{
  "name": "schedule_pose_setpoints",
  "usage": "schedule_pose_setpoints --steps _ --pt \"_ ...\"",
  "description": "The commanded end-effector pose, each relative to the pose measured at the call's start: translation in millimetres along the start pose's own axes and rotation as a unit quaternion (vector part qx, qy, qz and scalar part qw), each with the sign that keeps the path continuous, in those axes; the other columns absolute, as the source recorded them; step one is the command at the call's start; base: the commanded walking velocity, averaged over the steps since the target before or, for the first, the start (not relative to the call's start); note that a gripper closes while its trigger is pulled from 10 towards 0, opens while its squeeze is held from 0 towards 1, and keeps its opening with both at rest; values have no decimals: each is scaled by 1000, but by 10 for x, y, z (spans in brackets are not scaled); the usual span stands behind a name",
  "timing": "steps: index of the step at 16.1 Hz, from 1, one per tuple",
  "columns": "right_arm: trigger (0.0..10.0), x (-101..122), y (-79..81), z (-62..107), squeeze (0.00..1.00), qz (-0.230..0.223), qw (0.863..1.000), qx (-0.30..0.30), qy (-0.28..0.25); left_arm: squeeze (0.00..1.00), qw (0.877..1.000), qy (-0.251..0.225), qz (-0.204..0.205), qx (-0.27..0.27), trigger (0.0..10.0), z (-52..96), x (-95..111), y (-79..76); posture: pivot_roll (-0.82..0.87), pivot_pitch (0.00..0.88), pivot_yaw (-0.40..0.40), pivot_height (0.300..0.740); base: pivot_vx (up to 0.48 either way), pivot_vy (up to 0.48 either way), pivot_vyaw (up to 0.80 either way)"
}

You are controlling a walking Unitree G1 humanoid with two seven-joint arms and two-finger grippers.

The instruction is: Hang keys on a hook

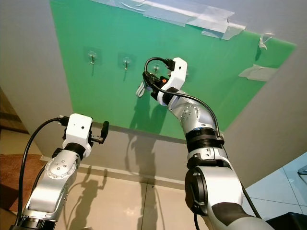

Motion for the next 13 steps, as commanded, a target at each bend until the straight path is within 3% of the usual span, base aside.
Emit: schedule_pose_setpoints --steps 1,6,13 --pt "0 107 -14 7 0 4 1000 -1 -15 0 1000 -2 -2 -3 10000 12 24 -32 68 44 -149 740 0 0 0" --pt "0 87 -220 53 0 -91 994 -40 -43 0 1000 -1 -3 -1 10000 29 18 -25 78 42 -153 740 0 0 0" --pt "0 -144 -493 166 0 -151 984 -89 -42 0 1000 2 -4 0 10000 44 8 -3 80 54 -150 740 0 0 0"
Point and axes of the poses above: a point about 5 cm out from each wrist's last joint towards the gripper, its own z axis pointing back from the gripper into the wrist, its own x axis along the axis of the wrist's last joint, y = z × x, the point moved 1 cm from there along -z, pointing out of the wrist towards the gripper, and after that the axes turned 2 degrees about z, right-handed, at the moved point
